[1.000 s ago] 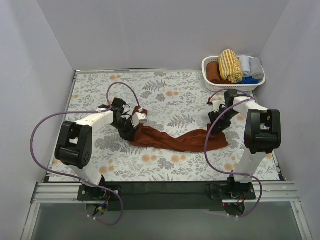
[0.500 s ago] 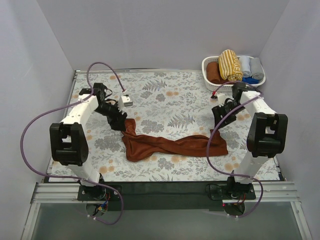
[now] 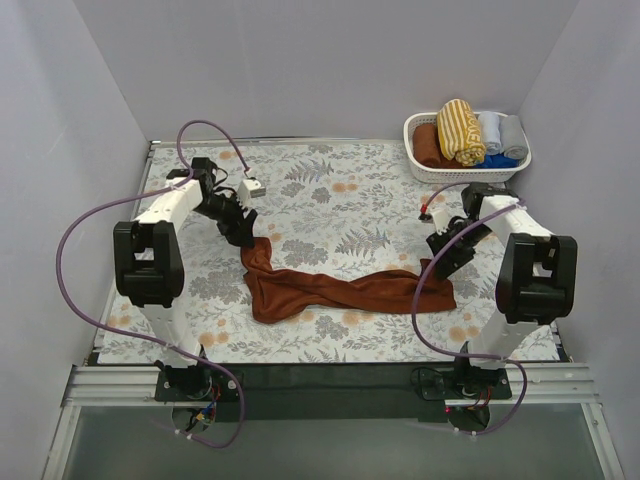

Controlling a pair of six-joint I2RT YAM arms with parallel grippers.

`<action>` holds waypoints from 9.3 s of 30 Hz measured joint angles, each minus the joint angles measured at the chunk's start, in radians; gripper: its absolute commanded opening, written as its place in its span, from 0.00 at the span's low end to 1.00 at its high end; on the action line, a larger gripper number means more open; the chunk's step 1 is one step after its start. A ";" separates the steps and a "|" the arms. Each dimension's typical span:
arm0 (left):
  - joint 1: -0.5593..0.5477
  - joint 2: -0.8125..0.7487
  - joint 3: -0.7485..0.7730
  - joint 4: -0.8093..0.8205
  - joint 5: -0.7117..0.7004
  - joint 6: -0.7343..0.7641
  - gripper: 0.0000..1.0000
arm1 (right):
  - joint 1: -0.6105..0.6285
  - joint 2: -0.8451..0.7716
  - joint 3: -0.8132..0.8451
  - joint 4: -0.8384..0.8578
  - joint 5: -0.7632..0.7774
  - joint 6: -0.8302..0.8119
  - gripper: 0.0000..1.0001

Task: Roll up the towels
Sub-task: Flatten the towel

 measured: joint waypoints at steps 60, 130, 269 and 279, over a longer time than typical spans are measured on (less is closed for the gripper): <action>0.026 0.066 0.002 0.140 -0.024 -0.150 0.51 | -0.116 -0.073 0.222 0.161 0.109 0.125 0.01; 0.330 -0.047 -0.030 0.542 -0.137 -0.998 0.16 | 0.009 -0.003 0.127 0.566 0.104 0.300 0.11; 0.178 -0.213 -0.473 0.175 -0.298 -0.132 0.00 | 0.009 0.014 -0.125 0.351 0.209 0.173 0.14; 0.195 -0.289 -0.542 0.162 -0.364 -0.076 0.00 | 0.024 -0.075 -0.231 0.386 0.315 0.070 0.12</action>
